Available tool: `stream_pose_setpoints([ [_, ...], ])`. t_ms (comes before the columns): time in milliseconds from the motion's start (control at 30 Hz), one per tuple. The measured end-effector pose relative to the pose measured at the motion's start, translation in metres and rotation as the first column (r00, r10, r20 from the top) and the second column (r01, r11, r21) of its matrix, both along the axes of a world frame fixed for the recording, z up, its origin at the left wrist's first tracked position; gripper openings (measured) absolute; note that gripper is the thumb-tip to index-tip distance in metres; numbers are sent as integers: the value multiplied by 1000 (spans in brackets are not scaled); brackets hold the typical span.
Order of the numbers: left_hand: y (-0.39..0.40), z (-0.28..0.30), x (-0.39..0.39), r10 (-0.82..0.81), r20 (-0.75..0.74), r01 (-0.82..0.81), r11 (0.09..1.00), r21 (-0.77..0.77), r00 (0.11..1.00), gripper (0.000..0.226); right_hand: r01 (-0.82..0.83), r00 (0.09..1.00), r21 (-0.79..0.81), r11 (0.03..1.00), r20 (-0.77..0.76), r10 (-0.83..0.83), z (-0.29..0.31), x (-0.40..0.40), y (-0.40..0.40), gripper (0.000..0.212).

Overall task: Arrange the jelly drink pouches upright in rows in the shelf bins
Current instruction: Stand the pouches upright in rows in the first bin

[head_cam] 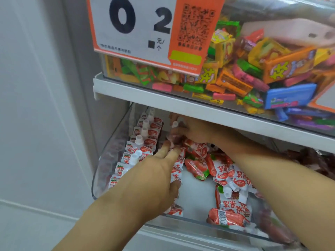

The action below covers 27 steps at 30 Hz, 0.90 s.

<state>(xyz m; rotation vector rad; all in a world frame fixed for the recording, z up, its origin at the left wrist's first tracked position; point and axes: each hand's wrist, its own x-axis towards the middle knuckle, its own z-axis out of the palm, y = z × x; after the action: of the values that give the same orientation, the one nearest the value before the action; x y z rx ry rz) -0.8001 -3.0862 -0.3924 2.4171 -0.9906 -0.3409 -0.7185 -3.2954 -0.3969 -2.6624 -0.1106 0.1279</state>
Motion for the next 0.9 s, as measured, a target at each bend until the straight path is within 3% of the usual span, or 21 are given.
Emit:
stream_pose_setpoints([
  [67,-2,-2,1,-12,34,12,1000,15,999,69,-16,996,42,999,84,13,1,-8,6,5],
  [133,-2,-1,1,-17,71,16,1000,11,997,69,9,979,14,1000,206,-12,-1,-12,13,18],
  [267,4,-2,-4,8,89,-7,1000,-9,996,68,7,986,-139,990,163,16,-9,-13,20,32],
  [467,13,4,-19,31,89,-32,999,13,996,71,104,949,-25,994,302,-91,-4,-29,13,25],
  [633,10,5,-18,20,94,-24,999,42,995,75,86,989,27,996,122,-88,-20,-27,6,18],
  [733,6,5,-18,27,95,-32,998,49,995,74,33,999,-133,991,15,-32,-18,-15,6,28],
  [800,7,6,-19,31,80,-36,998,57,996,74,-28,990,-186,982,-138,3,-7,-14,7,32],
  [900,9,8,-21,30,67,-34,997,62,997,73,-25,978,-70,997,-208,10,8,-22,1,32],
])
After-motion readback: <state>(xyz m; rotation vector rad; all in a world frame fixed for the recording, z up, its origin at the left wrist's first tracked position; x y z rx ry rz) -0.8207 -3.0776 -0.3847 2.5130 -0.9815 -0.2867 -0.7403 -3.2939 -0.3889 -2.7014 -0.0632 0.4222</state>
